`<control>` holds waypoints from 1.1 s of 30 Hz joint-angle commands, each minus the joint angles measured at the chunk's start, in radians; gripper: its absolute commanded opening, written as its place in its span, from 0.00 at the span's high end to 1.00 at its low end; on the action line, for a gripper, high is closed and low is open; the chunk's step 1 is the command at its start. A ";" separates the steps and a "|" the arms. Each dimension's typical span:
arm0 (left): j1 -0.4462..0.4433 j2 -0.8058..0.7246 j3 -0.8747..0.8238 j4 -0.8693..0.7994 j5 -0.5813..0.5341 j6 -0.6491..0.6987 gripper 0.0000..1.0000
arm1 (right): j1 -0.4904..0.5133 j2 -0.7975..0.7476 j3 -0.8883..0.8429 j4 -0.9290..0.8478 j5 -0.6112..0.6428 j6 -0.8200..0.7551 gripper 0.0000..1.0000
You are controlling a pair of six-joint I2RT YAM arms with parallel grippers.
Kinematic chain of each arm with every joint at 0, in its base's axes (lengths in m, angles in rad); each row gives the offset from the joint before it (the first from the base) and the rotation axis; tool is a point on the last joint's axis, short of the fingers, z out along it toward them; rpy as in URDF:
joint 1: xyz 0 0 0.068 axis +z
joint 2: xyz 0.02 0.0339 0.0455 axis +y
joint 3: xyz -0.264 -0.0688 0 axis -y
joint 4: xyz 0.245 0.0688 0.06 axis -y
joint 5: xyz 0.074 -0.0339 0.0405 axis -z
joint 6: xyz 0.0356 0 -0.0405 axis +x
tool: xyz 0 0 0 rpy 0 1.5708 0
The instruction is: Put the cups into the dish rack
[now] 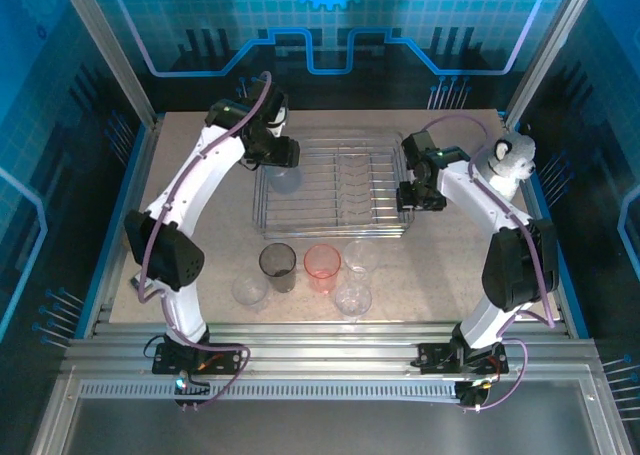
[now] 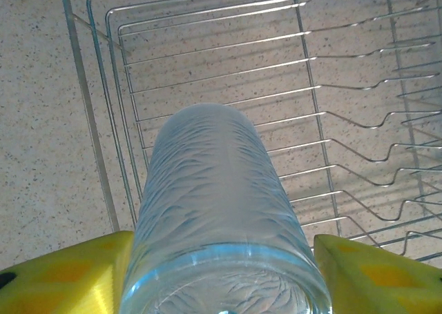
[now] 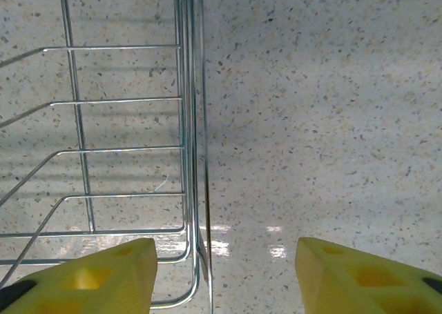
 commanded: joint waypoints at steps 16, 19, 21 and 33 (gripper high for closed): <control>0.061 0.191 0.169 -0.038 0.022 0.089 1.00 | 0.052 0.011 -0.085 0.013 -0.016 0.014 1.00; 0.077 0.225 0.208 -0.053 0.032 0.087 1.00 | 0.058 -0.002 -0.107 0.013 -0.004 0.017 1.00; 0.084 0.245 0.231 -0.063 0.036 0.090 1.00 | 0.062 -0.010 -0.115 0.010 0.003 0.017 1.00; 0.095 0.328 0.279 -0.093 0.072 0.099 1.00 | 0.094 -0.065 -0.167 -0.007 0.040 0.037 1.00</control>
